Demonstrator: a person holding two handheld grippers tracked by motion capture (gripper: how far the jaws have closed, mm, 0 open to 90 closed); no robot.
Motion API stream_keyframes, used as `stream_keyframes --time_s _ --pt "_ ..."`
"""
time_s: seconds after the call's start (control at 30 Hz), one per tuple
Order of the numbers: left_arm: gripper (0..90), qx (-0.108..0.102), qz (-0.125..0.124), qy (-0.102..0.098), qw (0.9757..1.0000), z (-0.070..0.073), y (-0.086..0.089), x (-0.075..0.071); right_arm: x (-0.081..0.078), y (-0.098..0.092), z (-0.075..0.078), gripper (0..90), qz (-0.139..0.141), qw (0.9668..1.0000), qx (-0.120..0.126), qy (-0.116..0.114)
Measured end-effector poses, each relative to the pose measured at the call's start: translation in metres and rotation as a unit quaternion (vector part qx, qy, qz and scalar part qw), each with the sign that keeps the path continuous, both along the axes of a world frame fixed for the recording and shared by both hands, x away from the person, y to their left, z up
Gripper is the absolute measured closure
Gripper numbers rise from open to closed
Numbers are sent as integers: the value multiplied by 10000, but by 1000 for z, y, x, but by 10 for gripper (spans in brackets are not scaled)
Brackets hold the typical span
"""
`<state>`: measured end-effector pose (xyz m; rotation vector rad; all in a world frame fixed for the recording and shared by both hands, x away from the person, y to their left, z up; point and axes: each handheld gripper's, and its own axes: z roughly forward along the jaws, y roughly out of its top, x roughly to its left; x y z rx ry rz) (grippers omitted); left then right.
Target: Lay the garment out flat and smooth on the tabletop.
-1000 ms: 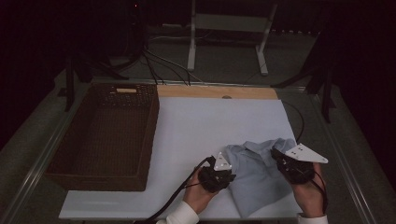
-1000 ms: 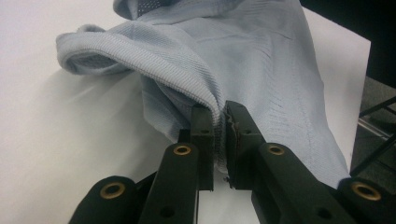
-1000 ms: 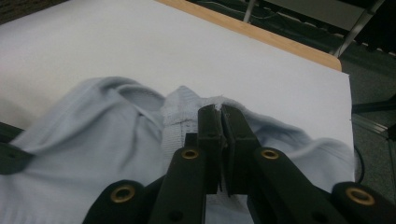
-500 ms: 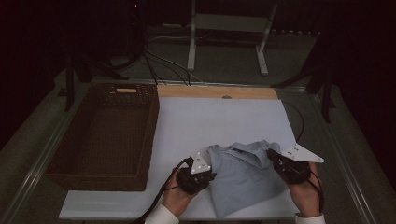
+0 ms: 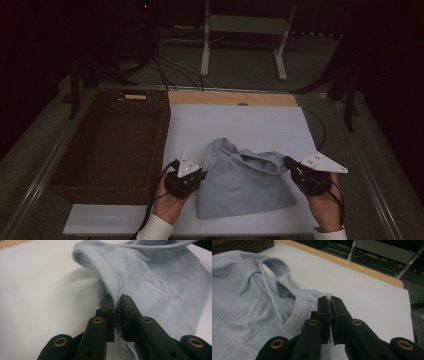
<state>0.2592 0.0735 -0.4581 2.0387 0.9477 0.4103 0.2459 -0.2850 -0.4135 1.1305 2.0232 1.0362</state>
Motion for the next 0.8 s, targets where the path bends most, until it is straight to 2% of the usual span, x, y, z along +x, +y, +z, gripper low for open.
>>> stream_keyframes --time_s 0.07,0.13,0.3,0.33,0.4,0.53,0.7,0.8 --pt "840 29 159 -88 9998 1 4 1 1 3 3 870 30 10000 -48 -61" --pt "841 18 260 -73 9996 1 7 2 3 5 6 870 28 9999 -63 -121" --pt "840 46 272 -50 9996 -1 7 4 12 8 11 869 -120 9995 40 -289" --pt "840 47 269 -55 9996 -1 7 4 13 10 11 845 -123 9995 21 -279" --pt "840 54 251 -61 9997 -1 6 4 14 12 10 732 -256 9990 -81 -347" --pt "840 36 246 -68 9997 -1 5 5 14 11 9 547 -372 9986 -84 -358" --pt "839 23 229 -68 9997 1 6 5 15 9 1 433 -370 9990 -50 -227" --pt "839 -1 237 -65 9997 1 6 5 18 9 -6 411 -283 9995 -99 -125"
